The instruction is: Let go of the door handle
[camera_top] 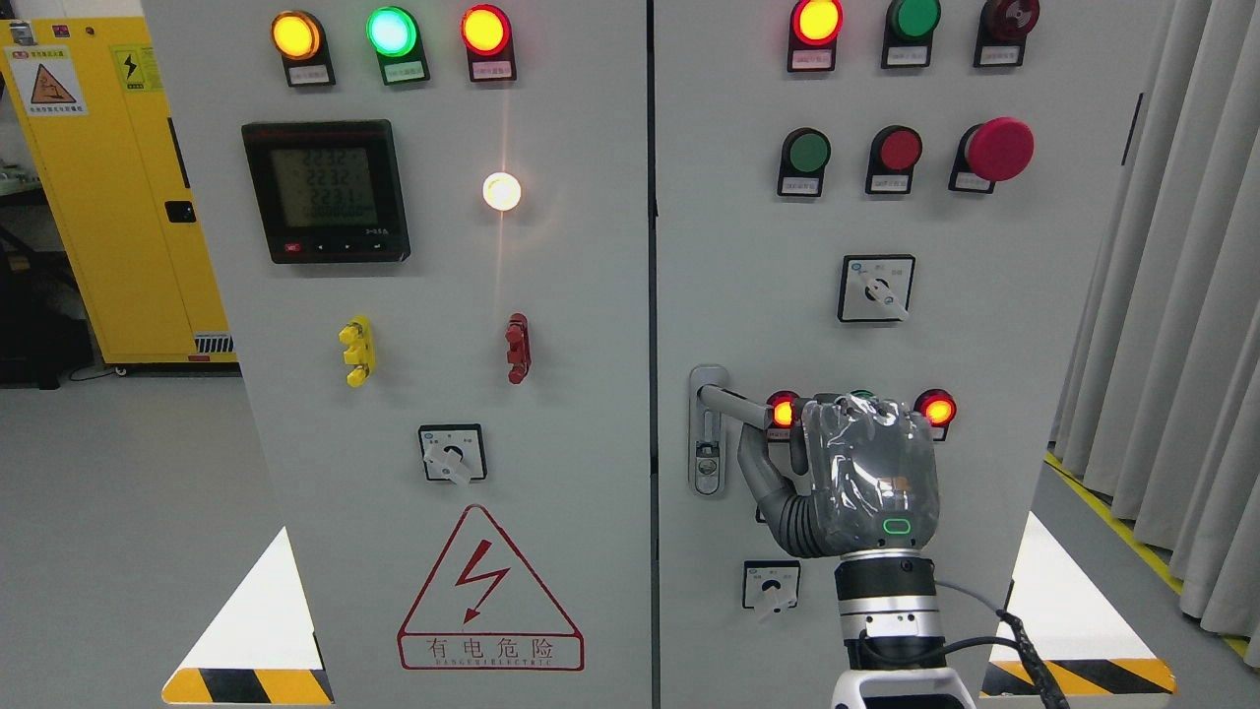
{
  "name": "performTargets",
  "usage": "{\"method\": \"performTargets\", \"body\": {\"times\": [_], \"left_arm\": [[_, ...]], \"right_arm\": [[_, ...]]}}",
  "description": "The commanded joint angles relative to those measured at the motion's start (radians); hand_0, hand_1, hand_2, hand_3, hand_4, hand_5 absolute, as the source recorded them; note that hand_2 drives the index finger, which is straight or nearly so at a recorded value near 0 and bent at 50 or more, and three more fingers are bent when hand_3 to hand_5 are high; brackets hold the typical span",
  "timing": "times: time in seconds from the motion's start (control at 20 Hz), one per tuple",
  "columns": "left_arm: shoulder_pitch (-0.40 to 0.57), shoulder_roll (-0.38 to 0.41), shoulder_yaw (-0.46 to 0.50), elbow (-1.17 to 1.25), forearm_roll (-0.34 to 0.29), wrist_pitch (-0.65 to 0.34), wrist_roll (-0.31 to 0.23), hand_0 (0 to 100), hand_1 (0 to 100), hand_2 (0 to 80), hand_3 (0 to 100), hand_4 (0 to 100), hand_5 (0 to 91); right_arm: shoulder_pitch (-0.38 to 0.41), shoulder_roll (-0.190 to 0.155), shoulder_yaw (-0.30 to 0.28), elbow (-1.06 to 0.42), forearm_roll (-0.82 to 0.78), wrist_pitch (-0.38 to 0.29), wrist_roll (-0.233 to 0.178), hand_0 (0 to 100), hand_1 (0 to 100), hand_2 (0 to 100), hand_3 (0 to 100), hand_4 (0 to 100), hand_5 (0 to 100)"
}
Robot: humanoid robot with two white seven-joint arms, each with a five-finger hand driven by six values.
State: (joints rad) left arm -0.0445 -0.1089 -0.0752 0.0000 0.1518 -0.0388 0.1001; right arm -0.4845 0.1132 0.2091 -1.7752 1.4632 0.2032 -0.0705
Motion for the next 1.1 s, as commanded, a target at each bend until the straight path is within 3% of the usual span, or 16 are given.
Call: {"method": "performTargets", "body": {"times": [0.0, 0.65, 1.05], "left_arm": [[0.000, 0.000, 0.000, -0.012, 0.000, 0.000, 0.000, 12, 56, 0.0, 0, 0, 0.0], [0.000, 0.000, 0.000, -0.012, 0.000, 0.000, 0.000, 12, 56, 0.0, 0, 0, 0.0], [0.000, 0.000, 0.000, -0.012, 0.000, 0.000, 0.000, 12, 56, 0.0, 0, 0, 0.0]], "right_arm": [[-0.003, -0.001, -0.001, 0.000, 0.000, -0.001, 0.003, 59, 36, 93, 100, 100, 100], [0.000, -0.013, -0.010, -0.004, -0.004, -0.001, 0.000, 59, 36, 93, 100, 100, 100], [0.069, -0.018, -0.014, -0.039, -0.009, -0.011, -0.032, 59, 36, 92, 100, 100, 100]]}}
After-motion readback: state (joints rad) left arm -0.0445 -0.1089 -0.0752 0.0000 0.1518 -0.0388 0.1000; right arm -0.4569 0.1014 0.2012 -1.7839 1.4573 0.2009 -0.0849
